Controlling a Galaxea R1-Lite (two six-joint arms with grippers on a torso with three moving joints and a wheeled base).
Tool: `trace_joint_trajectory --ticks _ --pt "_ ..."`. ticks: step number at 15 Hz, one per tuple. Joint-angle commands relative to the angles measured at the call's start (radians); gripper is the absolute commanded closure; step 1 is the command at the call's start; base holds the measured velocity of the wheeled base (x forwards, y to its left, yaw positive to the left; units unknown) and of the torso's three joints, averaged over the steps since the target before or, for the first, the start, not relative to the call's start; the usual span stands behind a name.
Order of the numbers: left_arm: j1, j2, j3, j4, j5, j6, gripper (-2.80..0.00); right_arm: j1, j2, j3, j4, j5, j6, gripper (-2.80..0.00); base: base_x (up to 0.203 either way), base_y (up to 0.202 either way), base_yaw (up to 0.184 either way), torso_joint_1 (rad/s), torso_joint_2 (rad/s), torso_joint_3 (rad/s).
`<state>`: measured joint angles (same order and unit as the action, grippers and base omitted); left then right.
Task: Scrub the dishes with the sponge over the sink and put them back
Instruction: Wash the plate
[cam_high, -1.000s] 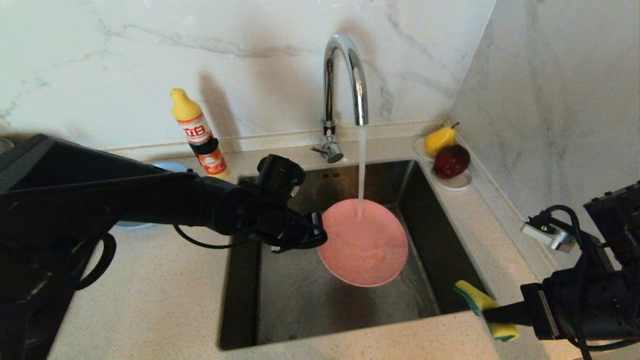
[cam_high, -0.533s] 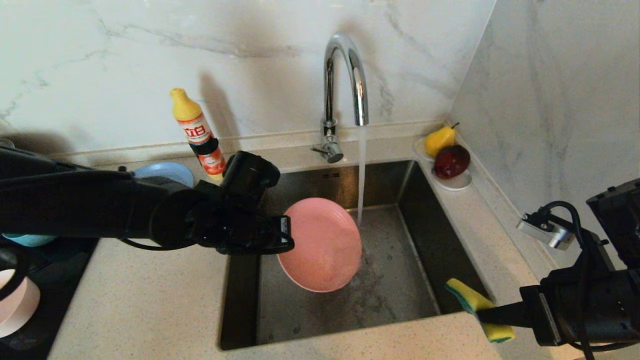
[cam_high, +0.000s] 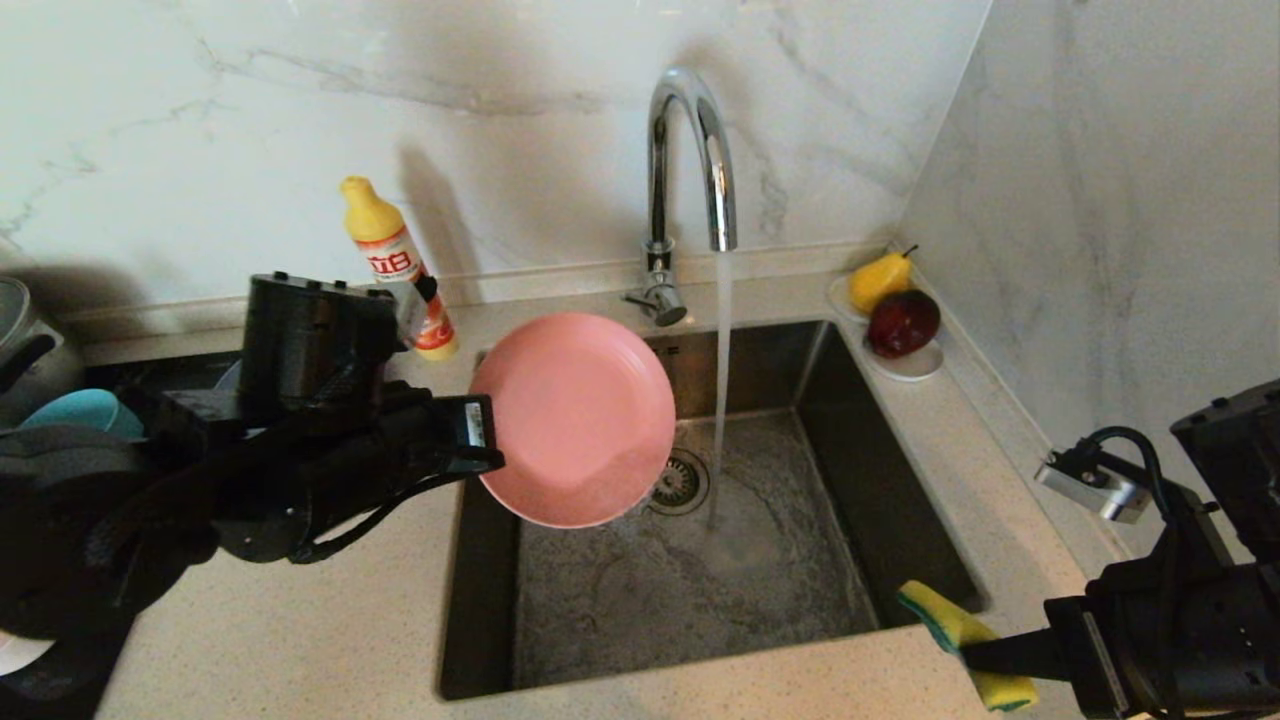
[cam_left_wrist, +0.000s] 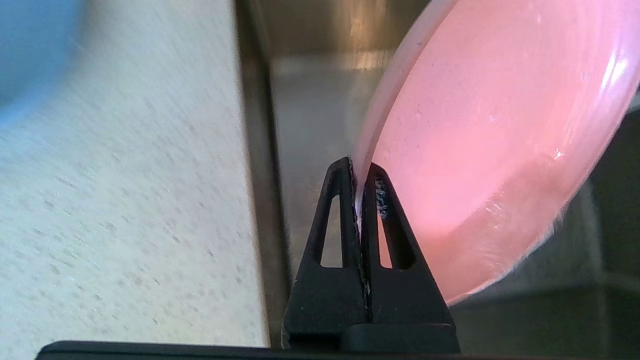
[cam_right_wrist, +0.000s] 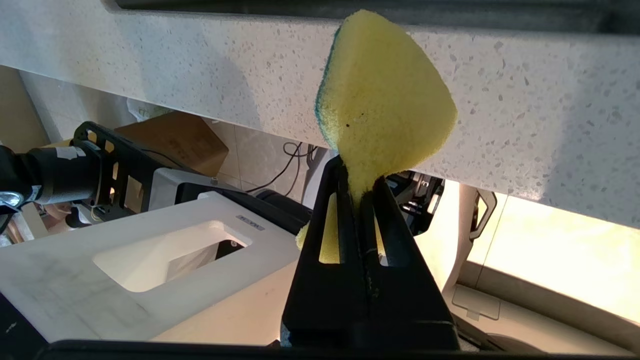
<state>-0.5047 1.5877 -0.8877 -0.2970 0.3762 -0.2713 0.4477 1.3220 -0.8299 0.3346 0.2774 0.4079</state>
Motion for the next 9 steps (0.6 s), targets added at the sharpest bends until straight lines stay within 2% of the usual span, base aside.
trace_joint_trajectory --ticks 1,5,9 --pt "0.014 -0.099 0.064 -0.049 0.003 -0.004 0.00 0.000 -0.002 0.006 0.003 0.002 0.003 0.00 0.000 0.000 0.000 0.000 0.00 0.000" --pt "0.045 -0.184 0.094 -0.169 -0.001 0.001 0.00 0.000 -0.001 0.015 0.001 0.002 0.002 0.00 0.000 0.000 0.000 0.000 0.00 0.000" --pt "0.046 -0.248 0.085 -0.185 -0.008 0.022 0.00 0.000 0.002 0.031 0.001 0.001 0.001 0.00 0.000 0.000 0.000 0.000 0.00 0.000"
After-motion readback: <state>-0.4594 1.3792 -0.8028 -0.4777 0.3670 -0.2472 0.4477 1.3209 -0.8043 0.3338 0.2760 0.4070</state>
